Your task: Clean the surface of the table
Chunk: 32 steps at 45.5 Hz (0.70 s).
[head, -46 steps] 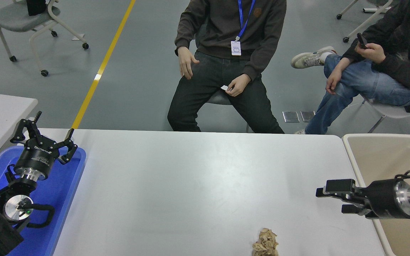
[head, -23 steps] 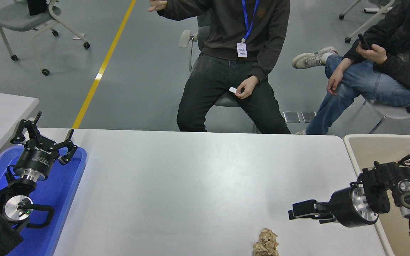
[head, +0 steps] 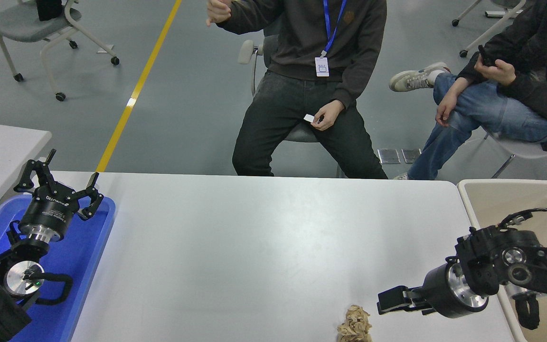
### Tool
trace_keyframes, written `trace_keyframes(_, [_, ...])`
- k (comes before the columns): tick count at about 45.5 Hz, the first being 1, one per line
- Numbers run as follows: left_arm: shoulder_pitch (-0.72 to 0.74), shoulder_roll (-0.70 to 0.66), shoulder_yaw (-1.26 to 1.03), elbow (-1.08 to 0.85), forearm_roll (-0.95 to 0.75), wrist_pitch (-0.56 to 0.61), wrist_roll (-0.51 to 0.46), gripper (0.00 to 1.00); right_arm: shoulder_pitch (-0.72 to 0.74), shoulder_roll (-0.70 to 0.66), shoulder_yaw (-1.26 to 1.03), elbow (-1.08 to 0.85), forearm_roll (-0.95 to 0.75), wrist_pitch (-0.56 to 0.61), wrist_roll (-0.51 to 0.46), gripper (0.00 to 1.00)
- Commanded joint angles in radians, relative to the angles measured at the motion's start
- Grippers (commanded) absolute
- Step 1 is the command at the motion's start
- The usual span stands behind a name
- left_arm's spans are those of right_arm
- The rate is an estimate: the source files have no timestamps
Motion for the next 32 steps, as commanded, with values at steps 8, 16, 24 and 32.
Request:
trace_keyframes(8, [0.0,0.0,0.0,0.0,0.0,0.0,0.0,1.0,-0.037,0.115,0.085,-0.078,0.106,-0.004,-0.021,1.0])
trace_keyframes(16, [0.0,0.0,0.0,0.0,0.0,0.0,0.0,1.0,-0.081,0.166,0.125,-0.117,0.074,-0.004,-0.013,1.0])
trace_keyframes(24, [0.0,0.0,0.0,0.0,0.0,0.0,0.0,1.0,-0.117,0.18,0.131,-0.132,-0.012,-0.004,-0.013,1.0])
trace_keyframes(32, [0.0,0.0,0.0,0.0,0.0,0.0,0.0,1.0,-0.17,0.216,0.133,-0.178,-0.094,-0.019,-0.013,1.0])
